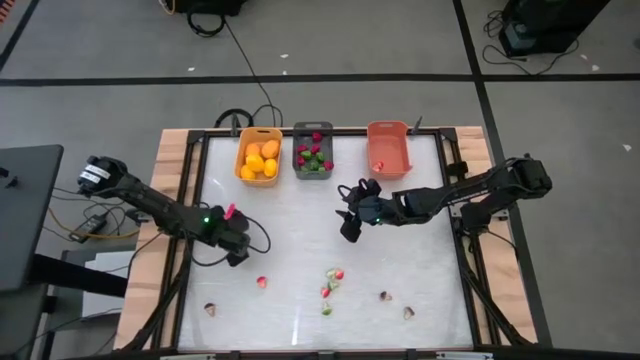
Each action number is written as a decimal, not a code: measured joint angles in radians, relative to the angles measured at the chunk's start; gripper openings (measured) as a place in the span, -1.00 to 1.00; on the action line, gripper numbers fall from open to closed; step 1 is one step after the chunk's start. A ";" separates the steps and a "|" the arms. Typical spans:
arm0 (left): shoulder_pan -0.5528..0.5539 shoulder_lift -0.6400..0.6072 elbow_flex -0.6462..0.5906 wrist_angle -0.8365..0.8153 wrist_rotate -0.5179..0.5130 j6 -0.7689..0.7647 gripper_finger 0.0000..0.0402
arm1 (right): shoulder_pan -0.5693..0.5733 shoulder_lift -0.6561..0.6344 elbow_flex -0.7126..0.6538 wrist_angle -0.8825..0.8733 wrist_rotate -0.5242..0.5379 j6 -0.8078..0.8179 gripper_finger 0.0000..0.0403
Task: Sort produce into baskets
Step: Put the brown mushroom into the orange bin
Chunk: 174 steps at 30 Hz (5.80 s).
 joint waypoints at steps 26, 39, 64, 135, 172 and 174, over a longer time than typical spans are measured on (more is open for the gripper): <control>0.008 -0.001 0.067 -0.224 -0.056 -0.103 0.10 | 0.003 0.000 0.000 0.005 -0.030 -0.027 0.06; 0.007 -0.002 -0.022 -0.123 -0.061 -0.020 0.09 | 0.003 0.000 0.000 0.003 -0.048 -0.027 0.06; 0.008 -0.001 0.011 0.447 -0.060 0.373 -0.44 | 0.016 0.038 0.002 0.098 -0.077 0.030 -0.03; 0.020 0.204 0.013 0.959 -0.522 0.547 -0.10 | -0.248 -0.084 0.000 -0.521 0.224 0.268 -0.91; -0.346 0.038 0.194 -0.034 0.348 -0.429 -0.19 | -0.109 0.064 0.000 -0.045 0.076 0.027 -0.16; -0.402 0.047 0.174 -0.001 0.389 -0.513 -0.19 | -0.109 0.066 0.000 -0.052 0.075 0.024 -0.16</control>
